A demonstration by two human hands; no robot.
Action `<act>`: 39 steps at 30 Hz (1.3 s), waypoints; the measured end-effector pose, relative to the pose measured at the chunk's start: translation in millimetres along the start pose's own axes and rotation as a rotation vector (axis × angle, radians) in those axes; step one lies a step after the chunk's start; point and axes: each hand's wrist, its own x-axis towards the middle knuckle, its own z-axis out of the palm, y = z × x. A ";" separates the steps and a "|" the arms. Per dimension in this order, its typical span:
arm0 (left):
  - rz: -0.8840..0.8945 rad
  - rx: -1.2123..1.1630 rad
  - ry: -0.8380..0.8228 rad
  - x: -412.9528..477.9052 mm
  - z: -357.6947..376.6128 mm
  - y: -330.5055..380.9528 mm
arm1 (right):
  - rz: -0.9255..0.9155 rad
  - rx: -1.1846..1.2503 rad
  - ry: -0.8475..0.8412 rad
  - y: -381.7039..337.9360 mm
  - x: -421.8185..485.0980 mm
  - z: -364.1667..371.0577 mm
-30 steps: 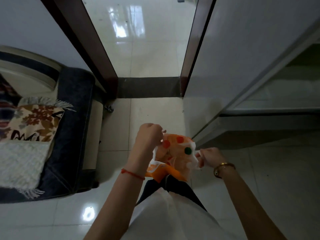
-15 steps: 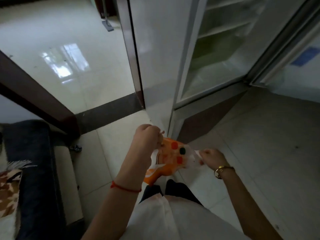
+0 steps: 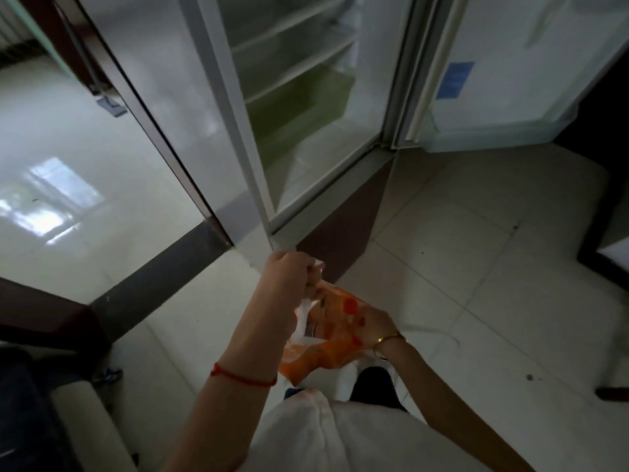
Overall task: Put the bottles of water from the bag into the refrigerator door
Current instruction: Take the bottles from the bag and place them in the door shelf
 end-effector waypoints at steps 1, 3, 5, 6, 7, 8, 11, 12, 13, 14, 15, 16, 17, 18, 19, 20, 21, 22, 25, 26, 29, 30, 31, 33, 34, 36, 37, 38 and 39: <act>0.000 -0.012 -0.010 -1.5 9.9 1.7 | 0.010 -0.028 -0.034 3.6 0.1 -3.1; -0.015 -0.004 -0.034 -4.2 30.7 5.2 | 0.050 -0.016 -0.088 17.7 2.3 -10.4; -0.021 0.027 -0.041 -5.2 50.9 6.0 | 0.071 0.016 -0.133 35.6 7.4 -21.9; -0.014 0.033 -0.039 -5.7 60.7 6.2 | 0.075 -0.019 -0.172 45.7 11.0 -27.9; -0.001 0.037 -0.041 -5.8 70.3 6.0 | 0.078 -0.063 -0.204 54.8 13.1 -34.5; 0.012 0.042 -0.049 -5.6 80.1 5.8 | 0.097 -0.078 -0.222 67.7 17.9 -41.2; 0.002 0.077 -0.044 -4.5 110.8 8.3 | 0.153 -0.080 -0.214 101.9 29.2 -63.7; -0.005 0.075 -0.049 -4.9 121.2 9.1 | 0.165 -0.068 -0.193 113.7 34.5 -71.1; 0.004 0.061 -0.055 -5.5 131.7 10.2 | 0.162 -0.057 -0.167 118.8 32.8 -82.8; 0.023 0.039 -0.061 -5.4 141.1 10.5 | 0.141 -0.059 -0.153 127.6 35.1 -92.0; 0.041 0.007 -0.065 -5.5 149.3 10.6 | 0.113 -0.069 -0.140 134.4 33.4 -103.6; 0.053 -0.019 -0.072 -4.7 156.2 10.4 | 0.092 -0.070 -0.133 141.8 33.9 -113.7; 0.062 -0.040 -0.082 -4.2 162.8 10.5 | 0.084 -0.069 -0.128 146.9 33.1 -125.1; 0.070 -0.051 -0.092 -3.1 169.1 11.3 | 0.069 -0.070 -0.110 154.7 34.4 -134.2; 0.078 -0.064 -0.099 -2.5 175.4 12.5 | 0.051 -0.068 -0.081 158.4 33.8 -143.6; 0.083 -0.071 -0.104 -1.2 181.6 13.9 | 0.014 -0.068 -0.034 162.4 35.3 -150.4; 0.086 -0.076 -0.109 -0.1 188.2 15.9 | -0.024 -0.070 0.011 162.5 33.5 -158.1; 0.090 -0.071 -0.115 0.4 195.9 18.4 | -0.063 -0.093 0.050 162.0 31.4 -166.1; 0.085 -0.053 -0.162 1.5 224.1 29.1 | -0.119 -0.083 0.184 165.4 32.0 -185.9; 0.074 -0.050 -0.182 3.4 233.4 34.1 | -0.150 -0.037 0.222 166.6 34.0 -191.3; 0.096 -0.038 -0.265 13.8 257.0 45.6 | -0.179 0.032 0.342 170.7 41.8 -206.4; 0.105 -0.036 -0.288 18.3 263.0 49.4 | -0.182 0.083 0.391 171.0 43.6 -210.8; 0.114 -0.035 -0.303 23.1 267.9 52.8 | -0.188 0.124 0.442 171.4 44.8 -216.5; 0.140 -0.032 -0.311 32.7 277.0 60.4 | -0.221 0.150 0.534 169.9 44.3 -230.3; 0.153 -0.022 -0.309 37.3 282.0 65.4 | -0.234 0.160 0.563 168.9 43.4 -239.3; 0.164 -0.005 -0.302 47.3 292.0 75.6 | -0.236 0.182 0.597 166.6 43.8 -260.0; 0.161 0.002 -0.300 52.9 297.2 79.7 | -0.241 0.178 0.628 165.4 44.9 -271.9; 0.153 0.006 -0.302 58.3 302.5 83.4 | -0.241 0.160 0.670 164.5 47.4 -283.4; 0.144 0.011 -0.303 63.1 308.5 87.1 | -0.248 0.133 0.723 163.3 49.7 -296.2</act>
